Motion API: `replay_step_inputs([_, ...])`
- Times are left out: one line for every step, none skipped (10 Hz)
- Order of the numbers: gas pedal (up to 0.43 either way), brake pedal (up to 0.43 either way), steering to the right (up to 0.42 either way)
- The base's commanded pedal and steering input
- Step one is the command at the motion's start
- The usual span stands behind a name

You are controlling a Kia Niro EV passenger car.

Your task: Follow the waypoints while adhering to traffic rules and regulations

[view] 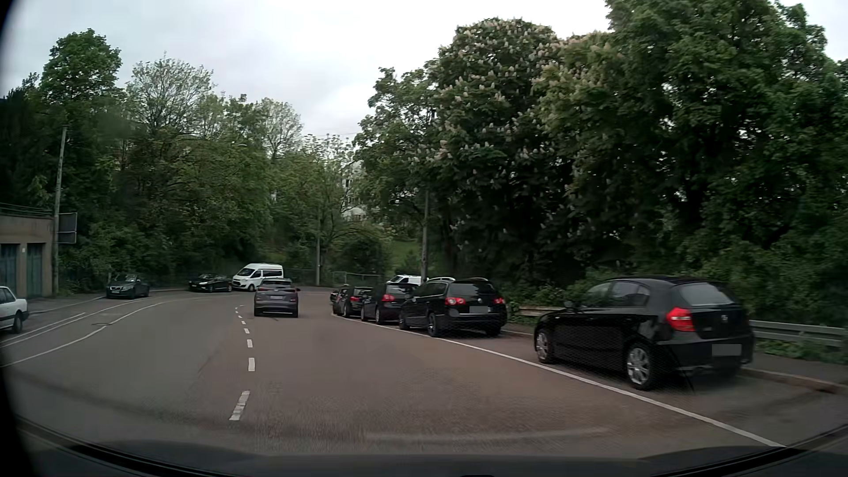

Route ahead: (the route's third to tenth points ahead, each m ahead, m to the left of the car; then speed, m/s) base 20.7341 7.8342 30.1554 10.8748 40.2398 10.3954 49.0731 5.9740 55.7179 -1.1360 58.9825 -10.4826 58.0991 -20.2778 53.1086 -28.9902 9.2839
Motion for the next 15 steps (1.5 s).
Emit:
replay_step_inputs([0.000,0.000,-0.173])
replay_step_inputs([0.000,0.000,-0.167])
replay_step_inputs([0.000,0.000,-0.158])
replay_step_inputs([0.000,0.000,-0.151])
replay_step_inputs([0.000,0.000,-0.143])
replay_step_inputs([0.000,0.000,-0.133])
replay_step_inputs([0.000,0.000,-0.121])
replay_step_inputs([0.000,0.000,-0.113])
replay_step_inputs([0.000,0.000,-0.105])
replay_step_inputs([0.000,0.000,-0.096])
replay_step_inputs([0.000,0.000,-0.082])
replay_step_inputs([0.000,0.012,-0.072])
replay_step_inputs([0.000,0.024,-0.052])
replay_step_inputs([0.000,0.037,-0.031])
replay_step_inputs([0.000,0.055,-0.022])
